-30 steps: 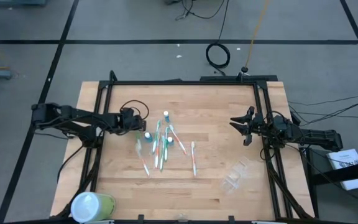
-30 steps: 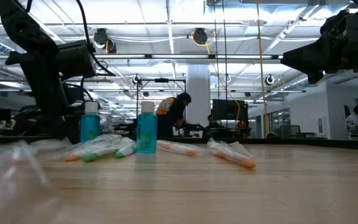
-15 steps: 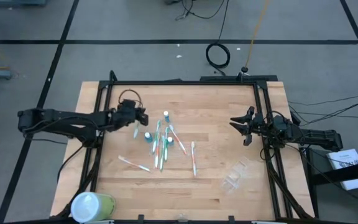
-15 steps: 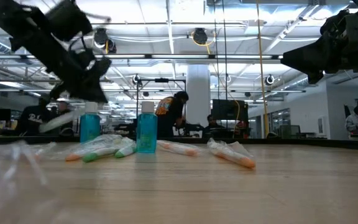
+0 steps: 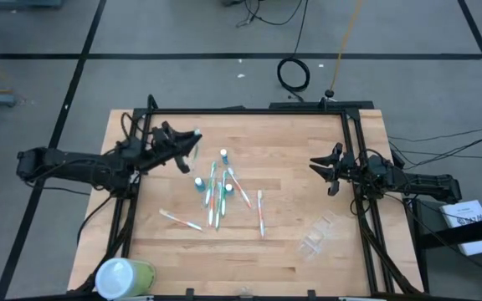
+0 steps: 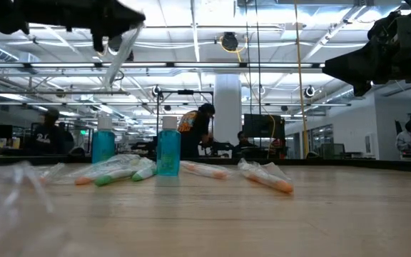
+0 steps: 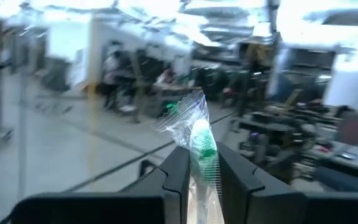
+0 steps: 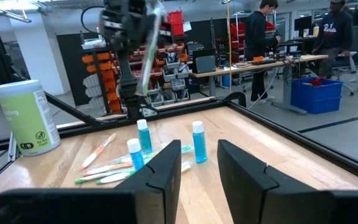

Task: Pick & Place toothbrushing station
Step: Put the green toothbrush into the top section of the transparent organizer

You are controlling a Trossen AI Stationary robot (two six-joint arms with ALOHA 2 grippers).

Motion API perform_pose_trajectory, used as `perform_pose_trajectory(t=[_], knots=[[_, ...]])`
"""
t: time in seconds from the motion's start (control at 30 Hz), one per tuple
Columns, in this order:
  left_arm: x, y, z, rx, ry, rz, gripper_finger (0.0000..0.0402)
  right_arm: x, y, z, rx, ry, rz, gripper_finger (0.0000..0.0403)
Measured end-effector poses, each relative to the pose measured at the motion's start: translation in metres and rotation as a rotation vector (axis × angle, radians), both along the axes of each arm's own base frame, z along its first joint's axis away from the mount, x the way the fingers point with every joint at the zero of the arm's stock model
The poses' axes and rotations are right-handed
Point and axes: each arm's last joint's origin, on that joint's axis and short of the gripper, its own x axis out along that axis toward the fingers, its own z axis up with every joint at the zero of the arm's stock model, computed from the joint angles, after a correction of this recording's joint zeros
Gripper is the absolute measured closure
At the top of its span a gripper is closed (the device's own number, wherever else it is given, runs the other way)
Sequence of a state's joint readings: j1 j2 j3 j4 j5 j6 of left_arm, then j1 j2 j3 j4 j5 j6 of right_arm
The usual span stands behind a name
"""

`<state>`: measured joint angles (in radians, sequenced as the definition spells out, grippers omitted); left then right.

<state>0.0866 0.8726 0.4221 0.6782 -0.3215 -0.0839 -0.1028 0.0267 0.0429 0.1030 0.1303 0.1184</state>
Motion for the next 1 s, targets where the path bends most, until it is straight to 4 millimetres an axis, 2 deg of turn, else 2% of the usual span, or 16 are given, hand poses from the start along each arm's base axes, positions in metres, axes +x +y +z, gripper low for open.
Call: perform_pose_trajectory(t=[0.2, 0.33, 0.7, 0.87, 1.0], knots=[[0.023, -0.005, -0.011, 0.071, -0.017, -0.031, 0.0343, 0.000, 0.000, 0.005, 0.014, -0.053, 0.002, 0.0305], [0.046, -0.008, -0.016, 0.119, -0.027, -0.142, 0.0347, 0.002, 0.000, 0.011, 0.057, -0.123, 0.020, 0.0305], [0.146, -0.012, -0.008, 0.178, 0.011, -0.401, 0.0342, 0.025, 0.006, 0.020, 0.036, -0.196, 0.078, 0.0301], [0.181, -0.011, -0.018, 0.194, 0.035, -0.437, 0.0342, 0.036, 0.011, 0.020, 0.036, -0.226, 0.097, 0.0259], [0.203, -0.010, -0.024, 0.208, 0.043, -0.442, 0.0342, 0.048, 0.015, 0.009, 0.020, -0.116, 0.115, 0.0208]])
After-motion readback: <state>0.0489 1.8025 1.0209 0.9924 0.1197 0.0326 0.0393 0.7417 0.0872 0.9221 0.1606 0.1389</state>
